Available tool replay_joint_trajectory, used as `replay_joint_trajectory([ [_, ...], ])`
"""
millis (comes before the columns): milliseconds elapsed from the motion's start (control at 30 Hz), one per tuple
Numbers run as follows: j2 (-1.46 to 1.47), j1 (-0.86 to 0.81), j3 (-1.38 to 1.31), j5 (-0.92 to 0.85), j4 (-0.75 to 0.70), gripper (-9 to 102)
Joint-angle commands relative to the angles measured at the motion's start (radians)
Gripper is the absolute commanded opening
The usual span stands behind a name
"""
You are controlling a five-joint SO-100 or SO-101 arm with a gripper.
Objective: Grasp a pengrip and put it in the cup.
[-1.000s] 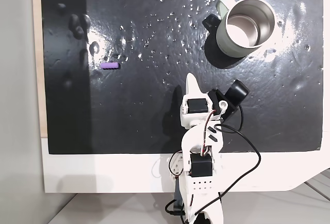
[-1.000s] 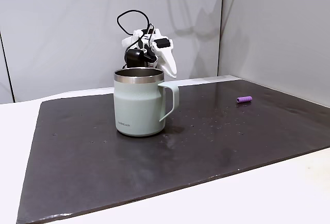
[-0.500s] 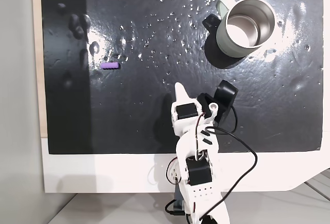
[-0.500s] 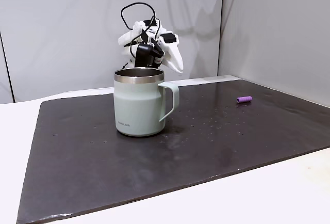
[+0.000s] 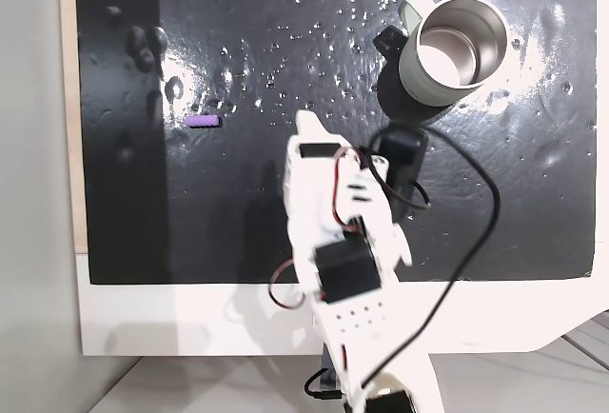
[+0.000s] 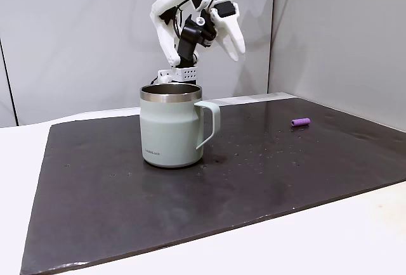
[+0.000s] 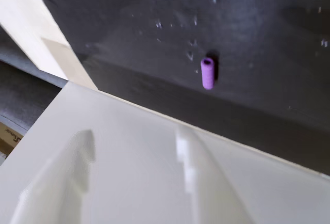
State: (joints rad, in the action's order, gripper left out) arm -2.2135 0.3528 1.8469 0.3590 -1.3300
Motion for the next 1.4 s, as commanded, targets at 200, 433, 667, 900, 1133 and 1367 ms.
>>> replay_joint_trajectory([
  [200, 0.411, 0.074, -0.453, 0.133, -0.114, 25],
  [433, 0.686, 0.104, -0.709, 0.146, -0.12, 27],
  [667, 0.902, 0.183, -0.868, 0.146, -0.118, 27],
  [900, 1.077, 0.238, -0.953, 0.16, -0.114, 27],
  [1133, 1.229, 0.285, -1.032, 0.163, -0.106, 28],
  [1367, 1.321, 0.339, -1.078, 0.164, -0.104, 28],
])
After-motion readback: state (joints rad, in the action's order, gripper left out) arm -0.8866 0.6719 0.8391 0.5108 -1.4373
